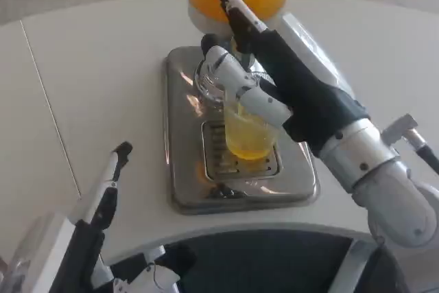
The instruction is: Grasp the cup under the faucet to collect the drink, then remove the cup.
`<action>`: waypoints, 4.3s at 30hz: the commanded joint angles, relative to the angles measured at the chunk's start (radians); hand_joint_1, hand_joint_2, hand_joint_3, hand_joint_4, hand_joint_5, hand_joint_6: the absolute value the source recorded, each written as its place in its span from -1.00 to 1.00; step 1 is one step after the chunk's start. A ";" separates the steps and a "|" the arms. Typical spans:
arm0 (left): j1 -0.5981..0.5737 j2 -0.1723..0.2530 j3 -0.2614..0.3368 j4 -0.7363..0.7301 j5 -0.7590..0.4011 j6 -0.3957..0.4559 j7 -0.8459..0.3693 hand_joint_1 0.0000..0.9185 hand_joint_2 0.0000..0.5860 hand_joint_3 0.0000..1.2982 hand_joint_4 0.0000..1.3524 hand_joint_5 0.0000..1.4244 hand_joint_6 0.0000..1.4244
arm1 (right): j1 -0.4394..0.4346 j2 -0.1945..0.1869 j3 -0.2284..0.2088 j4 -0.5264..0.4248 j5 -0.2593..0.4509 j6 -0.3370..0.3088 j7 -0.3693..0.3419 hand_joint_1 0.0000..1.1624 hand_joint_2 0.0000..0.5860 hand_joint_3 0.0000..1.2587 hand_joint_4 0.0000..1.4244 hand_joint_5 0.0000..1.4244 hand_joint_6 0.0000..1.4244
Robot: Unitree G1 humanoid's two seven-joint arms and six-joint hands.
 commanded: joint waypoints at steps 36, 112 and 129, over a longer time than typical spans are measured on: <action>-0.289 -0.201 -0.319 0.190 0.233 0.230 0.160 -0.92 -0.85 -1.00 -1.00 -0.82 -0.66 | 0.024 -0.021 0.000 -0.008 0.020 0.023 0.078 -1.00 0.88 -1.00 -1.00 -1.00 -1.00; -0.691 -0.267 -0.370 0.617 0.154 0.289 0.415 -0.77 -0.87 -1.00 -1.00 -0.76 -0.64 | 0.609 -0.216 -0.202 -0.344 -0.414 -0.085 0.291 -0.08 0.53 -1.00 -1.00 -1.00 -1.00; -0.800 -0.275 -0.356 0.732 0.106 0.281 0.529 -0.72 -0.86 -1.00 -1.00 -0.73 -0.65 | 0.595 -0.253 -0.155 -0.334 -0.474 -0.047 0.355 -0.13 0.55 -1.00 -1.00 -1.00 -1.00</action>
